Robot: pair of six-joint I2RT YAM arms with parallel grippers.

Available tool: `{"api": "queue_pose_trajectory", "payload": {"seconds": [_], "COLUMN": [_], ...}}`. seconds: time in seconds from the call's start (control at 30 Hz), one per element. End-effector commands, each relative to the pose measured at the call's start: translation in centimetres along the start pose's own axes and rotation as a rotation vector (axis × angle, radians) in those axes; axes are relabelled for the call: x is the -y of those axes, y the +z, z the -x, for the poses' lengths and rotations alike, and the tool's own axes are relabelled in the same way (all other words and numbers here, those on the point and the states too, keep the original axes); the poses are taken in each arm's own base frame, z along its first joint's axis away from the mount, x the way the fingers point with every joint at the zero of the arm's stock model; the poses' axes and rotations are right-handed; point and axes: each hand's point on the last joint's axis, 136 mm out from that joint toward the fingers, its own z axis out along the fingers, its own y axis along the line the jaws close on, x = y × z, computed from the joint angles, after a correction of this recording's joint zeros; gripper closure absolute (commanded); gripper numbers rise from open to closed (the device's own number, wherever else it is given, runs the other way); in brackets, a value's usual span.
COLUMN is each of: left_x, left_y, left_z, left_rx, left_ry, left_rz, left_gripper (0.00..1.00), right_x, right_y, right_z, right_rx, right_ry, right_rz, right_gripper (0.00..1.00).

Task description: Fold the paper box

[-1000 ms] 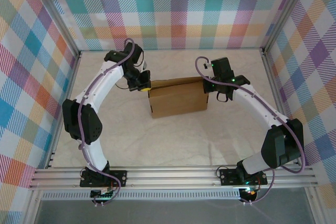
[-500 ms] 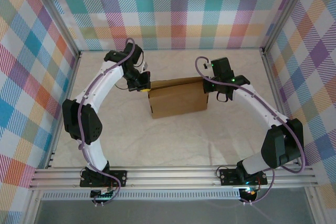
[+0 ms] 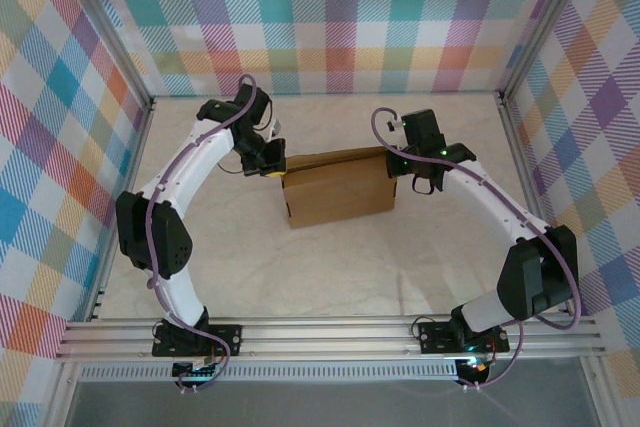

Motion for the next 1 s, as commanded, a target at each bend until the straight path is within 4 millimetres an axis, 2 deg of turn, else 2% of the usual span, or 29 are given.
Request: {"api": "queue_pose_trajectory", "payload": {"seconds": [0.0, 0.13, 0.27, 0.4, 0.57, 0.73, 0.87, 0.97], "left_x": [0.0, 1.6, 2.0, 1.7, 1.1, 1.3, 2.2, 2.5], "left_y": [1.6, 1.2, 1.8, 3.1, 3.4, 2.6, 1.4, 1.3], "left_z": [-2.7, -2.1, -2.0, -2.5, -3.0, -2.6, -1.4, -1.1], "left_rx": [-0.130, -0.118, -0.120, -0.144, -0.146, -0.110, -0.060, -0.050], "left_ry": [-0.051, -0.067, -0.090, -0.110, -0.107, -0.078, -0.048, -0.034], "left_rz": [-0.009, -0.085, -0.118, -0.120, -0.101, -0.106, -0.121, -0.124], "left_gripper": [1.00, 1.00, 1.00, 1.00, 1.00, 1.00, 1.00, 1.00], "right_x": [-2.3, -2.3, -2.3, -2.3, -2.3, -2.1, -2.6, -2.7], "right_y": [1.1, 1.0, 1.0, 1.0, 1.0, 1.0, 0.5, 0.5], "right_z": [-5.0, -5.0, -5.1, -5.3, -5.3, -5.1, -3.7, -3.2], "right_rx": [-0.196, -0.195, -0.192, -0.197, -0.198, -0.183, -0.086, -0.003], "right_ry": [-0.007, -0.005, -0.002, -0.001, -0.005, 0.005, 0.013, 0.012], "right_rz": [0.090, 0.093, 0.092, 0.093, 0.090, 0.082, 0.110, 0.125], "right_gripper": [1.00, 1.00, 1.00, 1.00, 1.00, 1.00, 1.00, 1.00]}}
